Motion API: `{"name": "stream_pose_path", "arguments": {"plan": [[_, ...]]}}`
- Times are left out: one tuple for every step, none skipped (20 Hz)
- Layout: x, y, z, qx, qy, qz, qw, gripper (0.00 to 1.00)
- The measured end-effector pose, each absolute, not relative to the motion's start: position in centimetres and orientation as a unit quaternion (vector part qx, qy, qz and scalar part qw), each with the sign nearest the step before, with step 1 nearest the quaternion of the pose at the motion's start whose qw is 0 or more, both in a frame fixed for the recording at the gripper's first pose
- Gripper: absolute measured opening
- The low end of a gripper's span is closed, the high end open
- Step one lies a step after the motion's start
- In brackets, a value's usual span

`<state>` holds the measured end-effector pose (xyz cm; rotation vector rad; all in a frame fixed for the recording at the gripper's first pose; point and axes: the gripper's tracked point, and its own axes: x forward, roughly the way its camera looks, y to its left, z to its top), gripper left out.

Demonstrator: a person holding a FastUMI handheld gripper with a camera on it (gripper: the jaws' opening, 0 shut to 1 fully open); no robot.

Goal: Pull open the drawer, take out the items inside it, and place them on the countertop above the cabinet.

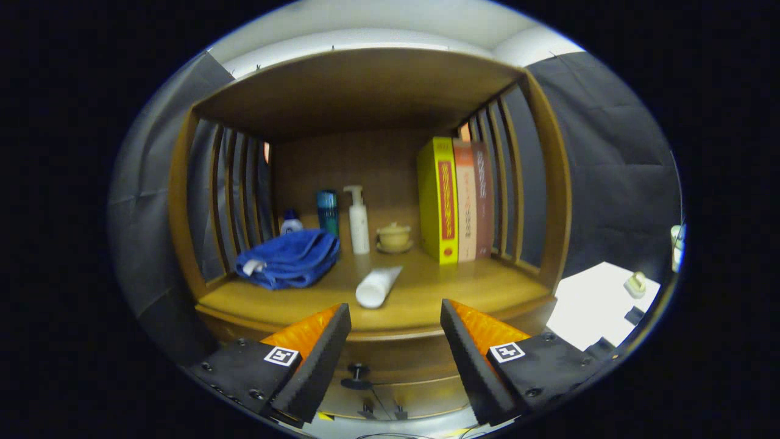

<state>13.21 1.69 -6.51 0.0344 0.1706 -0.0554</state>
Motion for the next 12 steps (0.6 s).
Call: {"name": "stream_pose_path", "arguments": {"plan": [[12.7,1.2,-4.1,0.013,0.071,-0.028,0.997,0.99],[12.2,0.8,-2.0,0.009,0.058,-0.025,0.998,0.99],[11.7,0.6,-0.1,0.006,0.049,-0.021,0.999,0.99],[10.9,0.1,1.8,0.005,0.038,-0.017,0.999,0.99],[10.2,-0.2,3.5,0.003,0.027,-0.016,0.999,0.99],[9.5,-0.7,4.8,0.000,0.021,-0.016,1.000,0.99],[9.1,-0.9,5.5,-0.002,0.018,-0.015,1.000,0.99],[8.5,-1.1,6.4,-0.002,0.016,-0.013,1.000,0.99],[7.8,-1.4,7.3,0.000,0.014,-0.012,1.000,0.99],[7.4,-1.6,8.0,0.004,0.012,-0.010,1.000,0.99],[6.7,-1.8,8.6,0.008,0.009,-0.008,1.000,0.99],[6.2,-2.0,9.2,0.010,0.006,-0.005,1.000,0.99]]}}
